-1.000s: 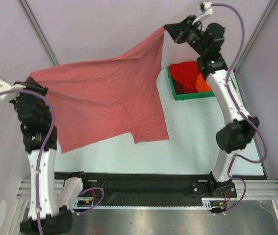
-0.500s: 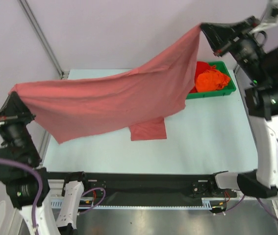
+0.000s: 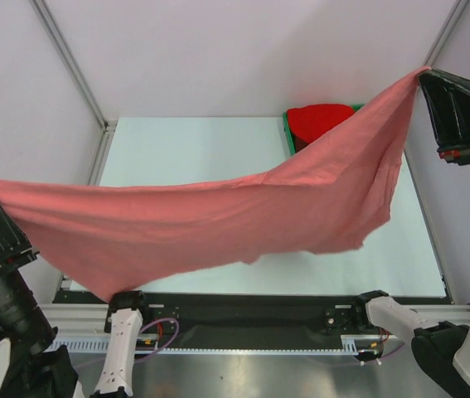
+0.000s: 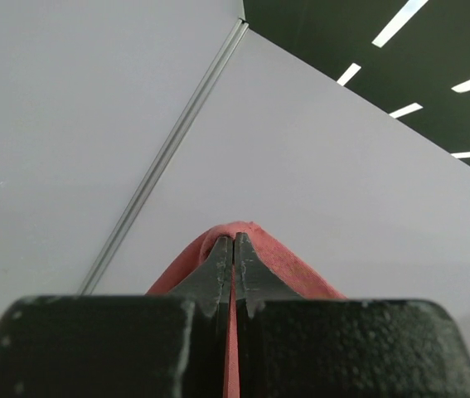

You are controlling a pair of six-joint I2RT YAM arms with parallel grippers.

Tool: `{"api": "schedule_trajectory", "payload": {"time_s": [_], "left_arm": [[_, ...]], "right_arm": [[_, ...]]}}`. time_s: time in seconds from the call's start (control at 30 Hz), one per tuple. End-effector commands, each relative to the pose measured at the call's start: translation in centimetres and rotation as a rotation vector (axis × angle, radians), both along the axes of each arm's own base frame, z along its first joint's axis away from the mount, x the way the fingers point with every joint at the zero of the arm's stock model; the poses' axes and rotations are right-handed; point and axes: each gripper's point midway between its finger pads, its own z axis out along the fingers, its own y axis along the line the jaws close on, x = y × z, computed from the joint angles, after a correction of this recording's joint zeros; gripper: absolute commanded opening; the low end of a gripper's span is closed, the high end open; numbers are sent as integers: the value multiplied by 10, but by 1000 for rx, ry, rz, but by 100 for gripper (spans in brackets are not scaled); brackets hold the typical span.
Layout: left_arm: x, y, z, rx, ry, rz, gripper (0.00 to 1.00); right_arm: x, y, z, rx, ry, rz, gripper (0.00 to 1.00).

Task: Fold and stack the t-shirts
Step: Flatten the tshirt out

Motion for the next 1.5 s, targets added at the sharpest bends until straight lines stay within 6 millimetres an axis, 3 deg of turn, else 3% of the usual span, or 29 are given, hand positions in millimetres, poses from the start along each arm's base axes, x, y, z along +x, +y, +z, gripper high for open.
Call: {"api": "schedule_trajectory", "payload": {"time_s": [0.0,0.1,0.2,0.27,0.3,0.33,0.37,0.43,0.47,0.53,0.57,0.67,0.7,0.73,0.77,0.8,0.87,0.9,0.93,0.97,1.0,1.03,1.13,1.3,1.47], "left_arm": [[13,3,-11,-24,39,-6,0],[33,8,-22,-38,82,4,0],[70,18,-49,-74,174,25,0],[96,23,-66,-98,233,28,0],[116,28,-90,-121,293,35,0],[127,30,-97,-131,300,36,0],[150,35,-125,-152,374,43,0],[170,43,-146,-183,412,73,0],[192,49,-174,-198,482,88,0],[210,55,-197,-227,539,112,0],[227,58,-217,-239,580,118,0],[252,67,-250,-285,620,139,0],[267,69,-266,-291,670,145,0],[274,71,-272,-293,683,148,0],[283,73,-279,-301,699,153,0],[289,75,-277,-303,685,156,0],[308,80,-290,-303,712,170,0],[315,81,-288,-304,691,169,0],[325,84,-302,-314,724,175,0],[329,87,-300,-311,728,187,0],[336,89,-298,-305,711,191,0],[339,92,-301,-305,719,205,0],[351,101,-315,-308,759,234,0],[374,100,-339,-303,807,204,0],[385,105,-350,-301,846,222,0]], "right_arm": [[52,13,-12,-5,97,14,0],[68,21,-11,-6,101,46,0],[112,36,-31,-20,167,82,0],[149,50,-53,-30,227,102,0],[168,55,-65,-31,243,100,0],[184,60,-76,-36,265,98,0],[210,69,-93,-47,306,101,0],[242,82,-115,-70,338,102,0],[273,91,-139,-83,389,99,0],[296,102,-153,-93,390,103,0],[325,110,-177,-104,420,100,0],[361,121,-207,-109,449,103,0],[386,131,-237,-126,488,113,0],[396,134,-244,-128,496,114,0],[404,134,-238,-119,475,113,0],[426,143,-267,-137,514,128,0],[445,149,-283,-142,528,130,0],[448,150,-268,-132,489,134,0],[468,155,-298,-140,532,136,0],[474,156,-299,-134,526,138,0],[476,156,-287,-119,494,149,0],[491,161,-312,-121,523,158,0],[506,165,-324,-114,520,156,0],[512,172,-344,-110,521,160,0],[523,172,-363,-110,539,140,0]]}}
